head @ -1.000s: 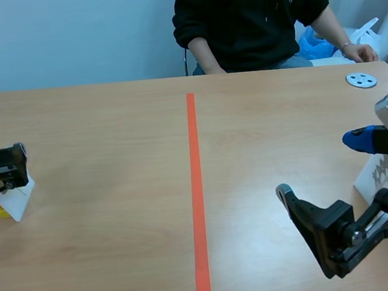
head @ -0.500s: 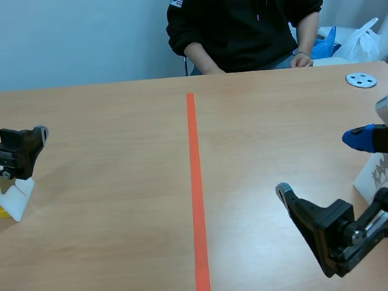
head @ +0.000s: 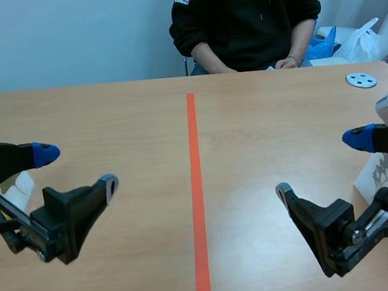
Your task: Sort the leaf by its shape. The table is split by an orange tape line. A compound leaf with several leaflets goes to the left side, a simple leaf with one blade goes to the right side. Return to the home posture when a red brick is placed on the table.
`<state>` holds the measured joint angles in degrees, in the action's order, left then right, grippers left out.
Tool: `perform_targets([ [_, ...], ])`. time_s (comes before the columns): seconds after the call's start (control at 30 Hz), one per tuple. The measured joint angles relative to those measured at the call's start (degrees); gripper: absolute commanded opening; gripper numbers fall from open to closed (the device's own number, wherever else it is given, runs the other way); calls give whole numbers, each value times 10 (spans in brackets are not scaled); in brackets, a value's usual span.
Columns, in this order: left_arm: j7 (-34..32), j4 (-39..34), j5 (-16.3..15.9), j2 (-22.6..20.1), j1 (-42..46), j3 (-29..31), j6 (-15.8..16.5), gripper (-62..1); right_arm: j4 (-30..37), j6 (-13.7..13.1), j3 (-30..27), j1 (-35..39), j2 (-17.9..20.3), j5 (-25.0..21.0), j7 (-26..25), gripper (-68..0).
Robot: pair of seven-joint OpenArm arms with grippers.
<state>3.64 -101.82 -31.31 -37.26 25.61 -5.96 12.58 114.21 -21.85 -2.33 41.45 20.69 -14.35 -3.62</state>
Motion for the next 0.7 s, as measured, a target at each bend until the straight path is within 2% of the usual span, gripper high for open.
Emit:
perform_targets([
  [0.13,0,-23,0,16,27,0,8,14,0,0,0,0,0,0,0,4],
  [0.33,0,-24,0,35,36,0,11,14,0,0,0,0,0,0,0,4],
  [0.43,-4,-24,0,39,36,0,22,14,0,0,0,0,0,0,0,4],
  [0.7,-4,-22,0,49,36,0,21,14,0,0,0,0,0,0,-1,4],
])
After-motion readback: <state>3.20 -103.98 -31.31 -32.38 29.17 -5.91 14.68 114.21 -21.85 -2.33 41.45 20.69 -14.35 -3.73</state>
